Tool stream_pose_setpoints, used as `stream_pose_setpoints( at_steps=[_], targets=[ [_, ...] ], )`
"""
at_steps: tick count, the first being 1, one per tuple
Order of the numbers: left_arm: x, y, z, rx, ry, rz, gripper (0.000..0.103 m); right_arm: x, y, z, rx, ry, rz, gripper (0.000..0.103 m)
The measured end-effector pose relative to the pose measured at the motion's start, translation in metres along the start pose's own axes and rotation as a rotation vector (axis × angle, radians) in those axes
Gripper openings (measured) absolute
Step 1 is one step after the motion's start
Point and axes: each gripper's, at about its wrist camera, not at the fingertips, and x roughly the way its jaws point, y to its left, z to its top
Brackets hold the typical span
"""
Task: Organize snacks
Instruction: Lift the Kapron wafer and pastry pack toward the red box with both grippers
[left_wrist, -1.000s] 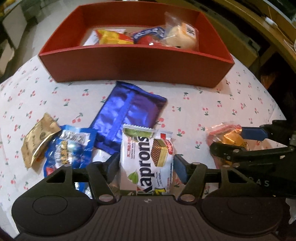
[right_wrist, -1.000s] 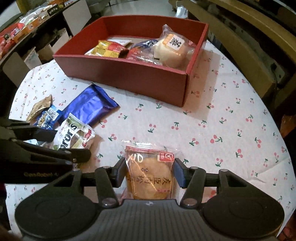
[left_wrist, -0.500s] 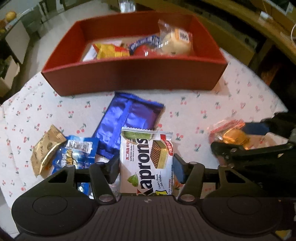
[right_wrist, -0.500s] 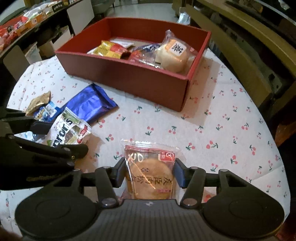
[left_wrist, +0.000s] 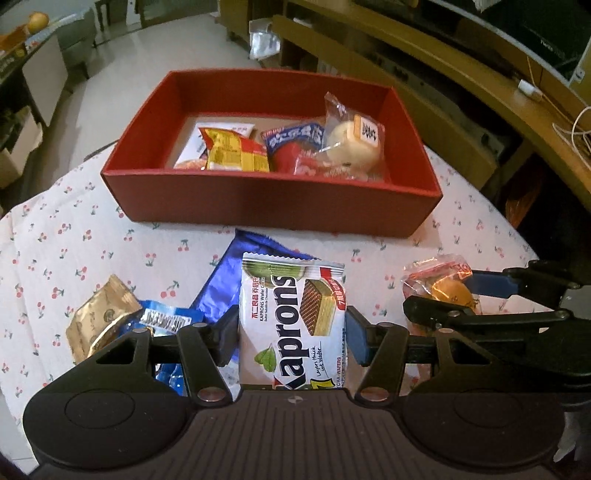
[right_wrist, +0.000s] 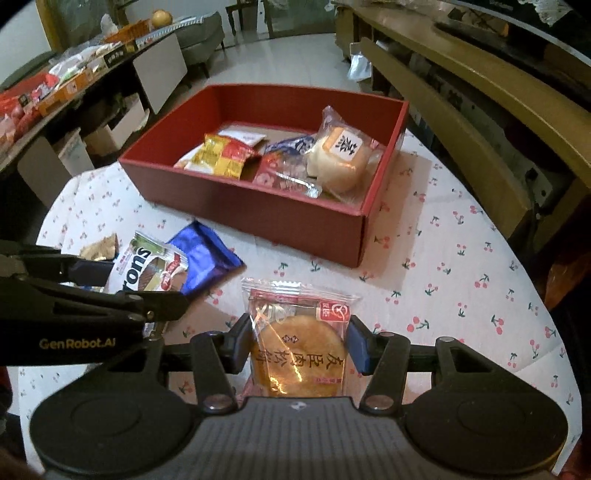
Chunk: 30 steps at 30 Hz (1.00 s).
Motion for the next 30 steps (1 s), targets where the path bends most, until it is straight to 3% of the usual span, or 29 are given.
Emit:
stream_pose_setpoints(
  at_steps=[30],
  targets=[
    [-0.023,0.009,0.044,-0.071,-0.154,-0.002,0.064,-0.017,-0.010,0.047,0.106,-0.146,0.016,0.060]
  ],
)
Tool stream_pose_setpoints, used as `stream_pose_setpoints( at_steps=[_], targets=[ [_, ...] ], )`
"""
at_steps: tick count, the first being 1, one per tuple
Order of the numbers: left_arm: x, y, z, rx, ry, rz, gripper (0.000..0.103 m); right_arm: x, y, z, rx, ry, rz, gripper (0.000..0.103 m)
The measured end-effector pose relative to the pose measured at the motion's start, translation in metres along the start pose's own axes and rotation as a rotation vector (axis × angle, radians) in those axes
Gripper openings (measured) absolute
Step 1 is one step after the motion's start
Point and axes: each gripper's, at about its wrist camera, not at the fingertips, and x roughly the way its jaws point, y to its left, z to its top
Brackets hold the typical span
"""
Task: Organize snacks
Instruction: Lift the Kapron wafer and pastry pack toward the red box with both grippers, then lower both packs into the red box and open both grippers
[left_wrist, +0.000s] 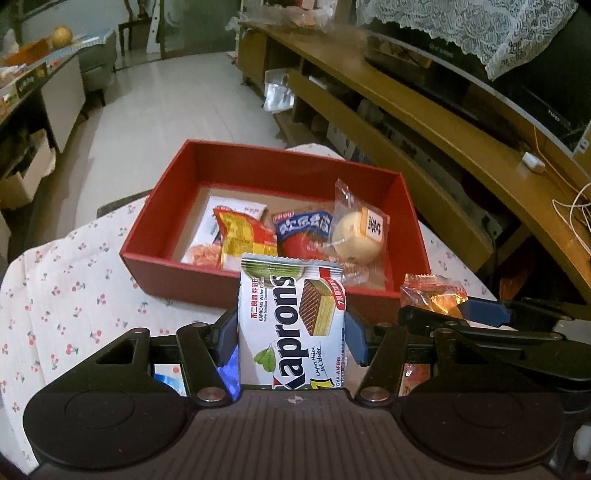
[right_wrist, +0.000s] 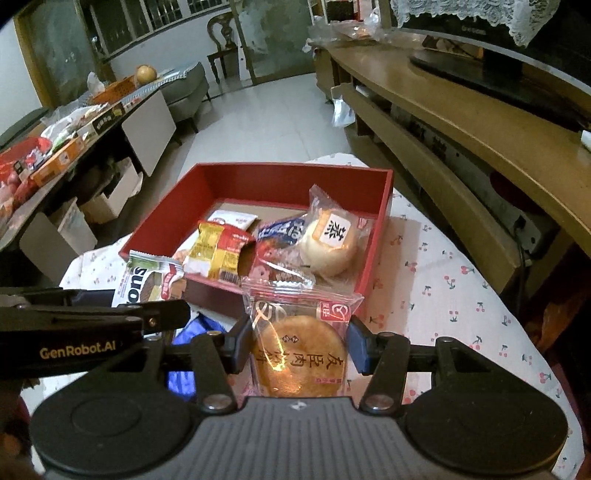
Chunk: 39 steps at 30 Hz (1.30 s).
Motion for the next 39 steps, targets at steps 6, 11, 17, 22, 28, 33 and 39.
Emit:
stream_pose_setpoints(
  at_steps=[6,11,17,22,28,33,39],
  targets=[
    [-0.001,0.001,0.009,-0.008,-0.023,-0.001,0.064,0.000,-0.001,0.009,0.024,-0.021,0.003,0.059],
    [-0.001,0.003,0.014,-0.015,-0.035,-0.001,0.064,0.002,0.000,0.015,0.036,-0.030,0.008,0.059],
    [-0.003,0.003,0.018,-0.010,-0.047,0.010,0.064,0.003,0.000,0.019,0.041,-0.035,0.014,0.059],
    [-0.002,0.003,0.026,-0.011,-0.059,0.013,0.064,0.006,-0.001,0.026,0.049,-0.042,0.018,0.059],
    [0.006,0.008,0.048,-0.019,-0.085,0.014,0.064,0.017,-0.004,0.048,0.082,-0.058,0.026,0.059],
    [0.023,0.016,0.066,-0.034,-0.094,0.031,0.064,0.037,-0.001,0.070,0.095,-0.064,0.018,0.059],
    [0.053,0.027,0.075,-0.041,-0.072,0.046,0.064,0.071,0.002,0.082,0.102,-0.031,0.000,0.059]
  ],
)
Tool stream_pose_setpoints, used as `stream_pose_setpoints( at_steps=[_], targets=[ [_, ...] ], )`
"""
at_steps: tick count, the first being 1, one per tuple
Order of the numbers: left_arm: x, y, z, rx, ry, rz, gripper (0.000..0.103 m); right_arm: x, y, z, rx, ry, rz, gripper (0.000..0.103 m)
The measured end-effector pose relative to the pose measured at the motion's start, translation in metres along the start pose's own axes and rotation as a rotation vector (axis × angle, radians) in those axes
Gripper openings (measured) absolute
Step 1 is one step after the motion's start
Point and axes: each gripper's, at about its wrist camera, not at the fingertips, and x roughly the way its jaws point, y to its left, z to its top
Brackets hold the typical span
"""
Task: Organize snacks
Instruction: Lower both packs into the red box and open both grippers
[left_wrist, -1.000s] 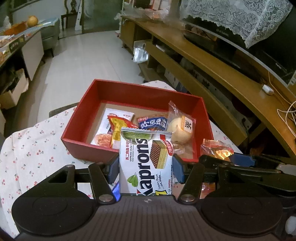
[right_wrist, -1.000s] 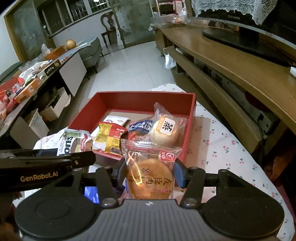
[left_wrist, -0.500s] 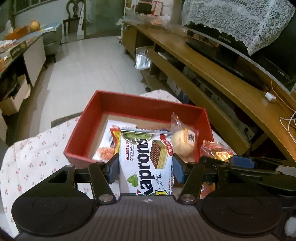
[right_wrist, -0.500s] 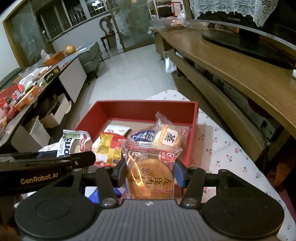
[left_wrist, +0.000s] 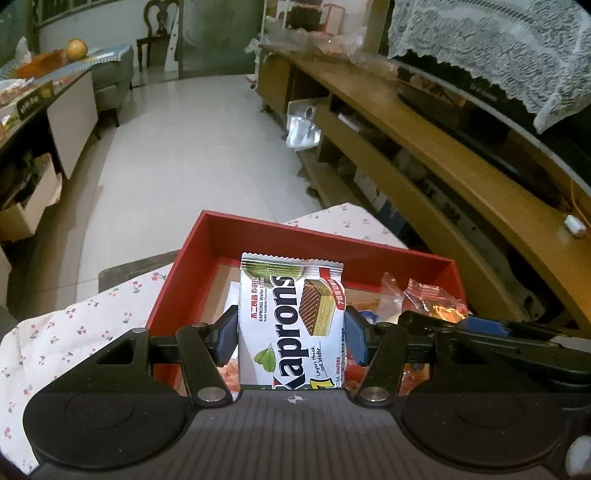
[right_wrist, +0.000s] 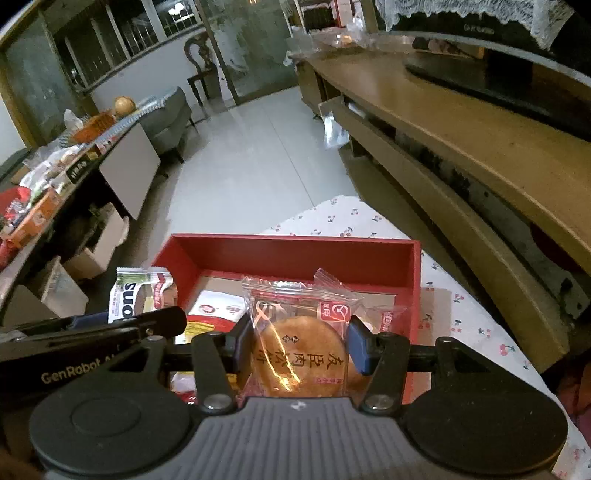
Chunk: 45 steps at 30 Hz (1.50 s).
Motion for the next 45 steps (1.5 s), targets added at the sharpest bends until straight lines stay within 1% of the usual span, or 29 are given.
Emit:
stream_pose_setpoints(
  at_steps=[2,8,21,25,29,35,38,42,45],
  targets=[
    [0.010,0.002,-0.001,-0.002,0.012,0.008,0.064,0.012,0.000,0.000,0.001,0.015,-0.009,0.059],
    [0.024,0.010,-0.005,-0.016,0.036,0.023,0.064,0.032,0.001,-0.001,-0.024,0.034,-0.023,0.059],
    [0.031,0.015,-0.012,-0.020,0.076,0.041,0.065,0.043,0.005,-0.008,-0.093,0.042,-0.049,0.061],
    [0.029,0.013,-0.009,-0.014,0.061,0.049,0.068,0.041,0.003,-0.007,-0.081,0.041,-0.045,0.061],
    [0.027,0.014,-0.010,-0.018,0.051,0.056,0.074,0.039,0.002,-0.006,-0.078,0.035,-0.046,0.063],
    [0.021,0.014,-0.008,-0.030,0.039,0.052,0.076,0.033,0.004,-0.004,-0.087,0.016,-0.045,0.066],
    [0.016,0.016,-0.007,-0.039,0.032,0.046,0.076,0.029,0.004,-0.003,-0.084,0.011,-0.039,0.070],
    [0.011,0.017,-0.006,-0.048,0.020,0.045,0.077,0.022,0.006,0.000,-0.098,-0.030,-0.045,0.075],
    [0.009,0.017,-0.006,-0.051,0.015,0.039,0.077,0.017,0.006,0.002,-0.091,-0.048,-0.041,0.075]
  ],
)
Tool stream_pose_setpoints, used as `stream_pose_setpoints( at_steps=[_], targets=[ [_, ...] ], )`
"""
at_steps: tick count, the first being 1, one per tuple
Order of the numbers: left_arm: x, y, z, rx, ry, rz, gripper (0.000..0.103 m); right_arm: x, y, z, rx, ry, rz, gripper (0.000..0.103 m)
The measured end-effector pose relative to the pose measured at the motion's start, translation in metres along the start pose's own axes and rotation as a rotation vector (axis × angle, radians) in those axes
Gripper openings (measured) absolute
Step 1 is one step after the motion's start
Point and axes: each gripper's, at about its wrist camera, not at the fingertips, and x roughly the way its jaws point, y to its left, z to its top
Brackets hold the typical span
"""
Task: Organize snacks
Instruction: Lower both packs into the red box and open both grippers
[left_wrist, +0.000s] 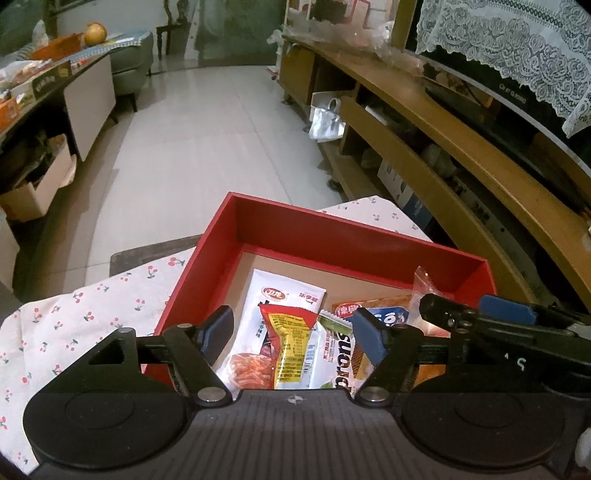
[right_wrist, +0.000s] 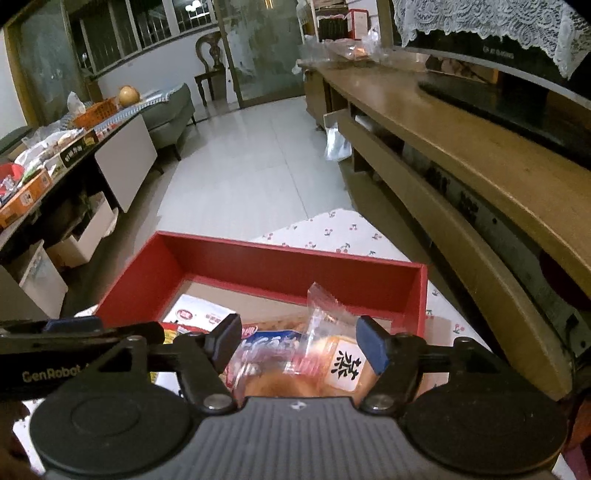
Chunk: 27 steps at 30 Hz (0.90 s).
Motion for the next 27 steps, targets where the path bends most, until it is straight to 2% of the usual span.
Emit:
stream_pose_setpoints(
  at_steps=[27],
  targets=[
    [-0.039,0.006,-0.006,-0.049,-0.061,-0.032,0.079,-0.039,0.003,-0.003,0.030,-0.060,0.055,0.075]
  ],
)
